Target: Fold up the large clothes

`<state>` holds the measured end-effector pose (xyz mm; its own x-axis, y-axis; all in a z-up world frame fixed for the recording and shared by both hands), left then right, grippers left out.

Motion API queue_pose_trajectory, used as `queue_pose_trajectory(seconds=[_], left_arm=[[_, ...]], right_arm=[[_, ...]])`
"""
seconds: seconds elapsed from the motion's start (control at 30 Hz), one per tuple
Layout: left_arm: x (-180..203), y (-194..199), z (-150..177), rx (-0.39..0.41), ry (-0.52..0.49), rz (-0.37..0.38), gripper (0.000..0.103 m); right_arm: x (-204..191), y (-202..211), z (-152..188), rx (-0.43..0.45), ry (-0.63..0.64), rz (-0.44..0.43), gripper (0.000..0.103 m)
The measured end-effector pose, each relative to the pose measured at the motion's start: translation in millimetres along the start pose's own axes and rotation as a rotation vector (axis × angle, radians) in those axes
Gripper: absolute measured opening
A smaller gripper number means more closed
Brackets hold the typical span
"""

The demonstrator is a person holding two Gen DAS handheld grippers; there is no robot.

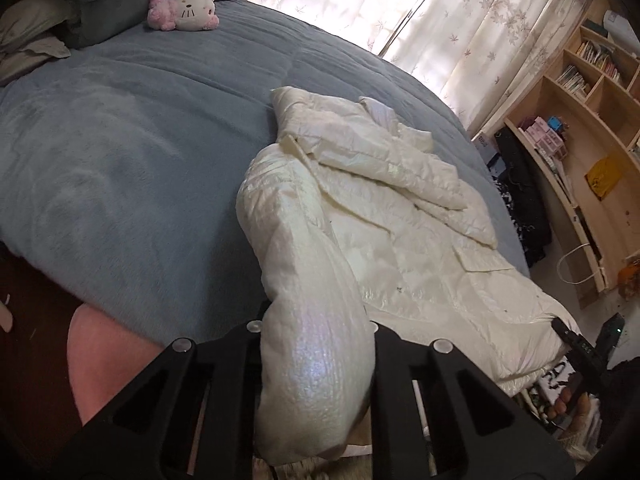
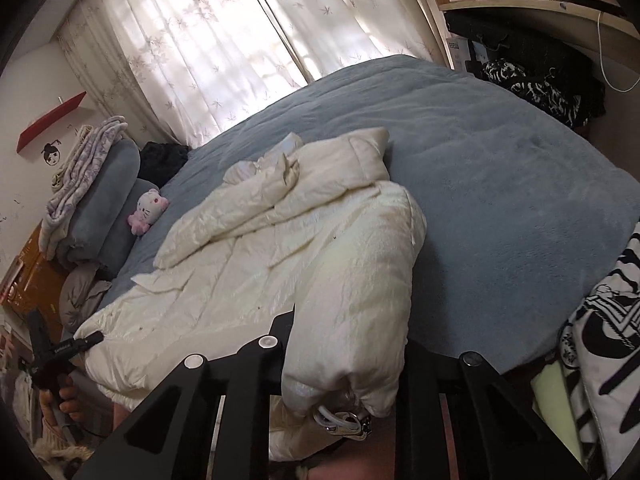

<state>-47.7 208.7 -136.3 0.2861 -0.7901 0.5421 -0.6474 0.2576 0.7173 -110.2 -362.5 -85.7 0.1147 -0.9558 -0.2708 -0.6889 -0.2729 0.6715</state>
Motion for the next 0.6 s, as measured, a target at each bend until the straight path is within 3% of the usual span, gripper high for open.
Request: queue_pose_trajectory(seconds=[0.13, 0.33, 0.6], left_arm=[[-6.5, 23.7, -5.1, -0.018, 0.052, 0.032, 0.011], [-2.6, 13.5, -34.4, -0.048, 0.180, 0.116, 0.011], [38.8, -22.2, -112.9, -0.023, 0.230, 0.195, 0.011]], right_arm=[[-0.9, 8.6, -20.8, 0.030, -0.058, -0.034, 0.019], [8.9, -7.0, -48.3, 0.033, -0.169, -0.062, 0.019], [17.8, -60.4, -131.7, 0.047, -0.200, -0.070, 0.020]])
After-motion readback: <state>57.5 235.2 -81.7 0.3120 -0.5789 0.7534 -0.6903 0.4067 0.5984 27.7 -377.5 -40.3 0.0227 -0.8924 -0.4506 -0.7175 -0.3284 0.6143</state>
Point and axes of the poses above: each gripper's, at about its wrist camera, not at the fingertips, and y roughly against the way its jaws point, x to its right, z to its underside, the point moved 7 cm from there along -y, roughly the way its jaws point, and after that the axes turned 10 degrees about y, right-handed, at the moved point
